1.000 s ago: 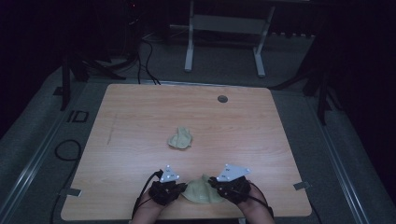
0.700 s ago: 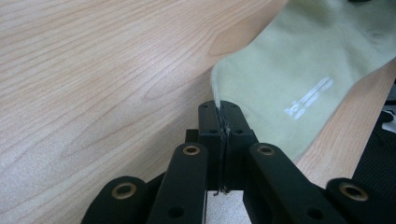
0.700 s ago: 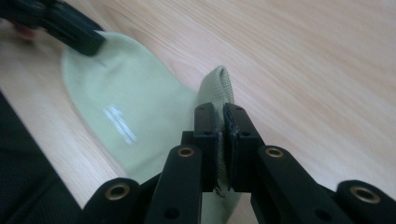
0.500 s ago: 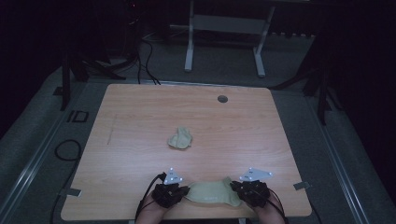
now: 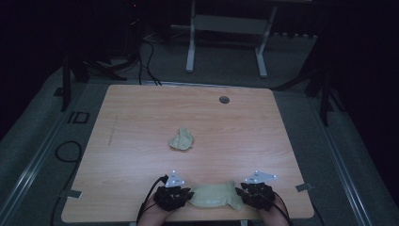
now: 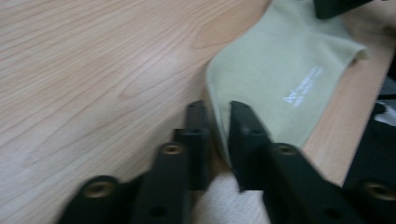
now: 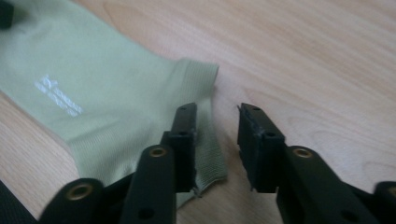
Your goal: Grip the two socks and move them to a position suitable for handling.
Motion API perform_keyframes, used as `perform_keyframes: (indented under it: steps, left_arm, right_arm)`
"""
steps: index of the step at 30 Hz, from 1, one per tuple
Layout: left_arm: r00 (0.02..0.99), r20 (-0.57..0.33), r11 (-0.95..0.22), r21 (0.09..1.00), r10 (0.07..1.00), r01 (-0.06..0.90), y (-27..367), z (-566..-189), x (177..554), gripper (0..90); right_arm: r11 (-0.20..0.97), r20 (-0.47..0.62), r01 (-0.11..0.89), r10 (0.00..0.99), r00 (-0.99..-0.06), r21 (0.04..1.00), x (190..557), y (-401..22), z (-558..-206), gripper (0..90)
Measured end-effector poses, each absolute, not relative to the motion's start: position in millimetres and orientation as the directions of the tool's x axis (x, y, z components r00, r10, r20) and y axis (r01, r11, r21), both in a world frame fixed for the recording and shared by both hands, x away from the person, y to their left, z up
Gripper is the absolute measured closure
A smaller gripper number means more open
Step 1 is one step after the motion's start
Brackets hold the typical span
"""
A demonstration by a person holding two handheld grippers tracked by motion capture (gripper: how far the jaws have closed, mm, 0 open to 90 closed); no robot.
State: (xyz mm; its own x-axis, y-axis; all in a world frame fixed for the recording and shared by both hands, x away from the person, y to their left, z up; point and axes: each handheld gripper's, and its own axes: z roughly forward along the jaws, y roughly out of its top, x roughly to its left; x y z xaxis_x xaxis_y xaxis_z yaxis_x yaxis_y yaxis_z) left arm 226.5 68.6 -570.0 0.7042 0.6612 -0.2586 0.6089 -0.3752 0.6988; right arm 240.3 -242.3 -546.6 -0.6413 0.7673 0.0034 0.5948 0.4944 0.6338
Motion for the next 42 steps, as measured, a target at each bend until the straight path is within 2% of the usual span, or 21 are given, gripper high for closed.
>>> perform_keyframes:
  steps: [5, 8, 12, 17, 21, 31, 42]
  left_arm:
    - [0.702, -0.224, -0.381, 0.710, 0.676, 0.593, 71.1, -563.9, 225.3, 47.3]
    - [0.702, -0.195, -0.390, 0.716, 0.684, 0.579, 75.7, -561.4, 225.0, 40.5]
    - [0.696, -0.207, -0.367, 0.728, 0.688, 0.579, 85.2, -558.9, 225.9, 33.6]
    - [0.672, -0.247, -0.310, 0.742, 0.698, 0.595, 95.0, -554.9, 228.5, 33.2]
    - [0.699, -0.202, -0.356, 0.745, 0.687, 0.565, 100.1, -553.2, 228.6, 33.3]
    - [0.698, -0.201, -0.372, 0.728, 0.688, 0.576, 120.1, -564.5, 224.8, 33.7]
    - [0.706, -0.187, -0.389, 0.726, 0.683, 0.568, 120.2, -568.7, 224.4, 33.9]
  right_arm:
    - [0.498, 0.012, 0.582, 0.753, -0.658, 0.643, 243.7, -238.7, -535.7, 47.0]
    - [0.493, 0.016, 0.570, 0.747, -0.665, 0.657, 247.9, -233.8, -530.2, 40.2]
    - [0.517, 0.004, 0.542, 0.720, -0.694, 0.662, 254.9, -221.6, -523.8, 37.6]
    - [0.537, 0.000, 0.521, 0.697, -0.717, 0.664, 271.6, -203.6, -518.2, 34.2]
    - [0.531, 0.016, 0.518, 0.688, -0.726, 0.671, 284.6, -194.3, -513.4, 33.9]
    - [0.542, 0.012, 0.499, 0.669, -0.743, 0.676, 310.9, -172.4, -502.5, 33.2]
    - [0.572, -0.037, 0.449, 0.644, -0.764, 0.687, 350.0, -129.4, -492.0, 34.0]
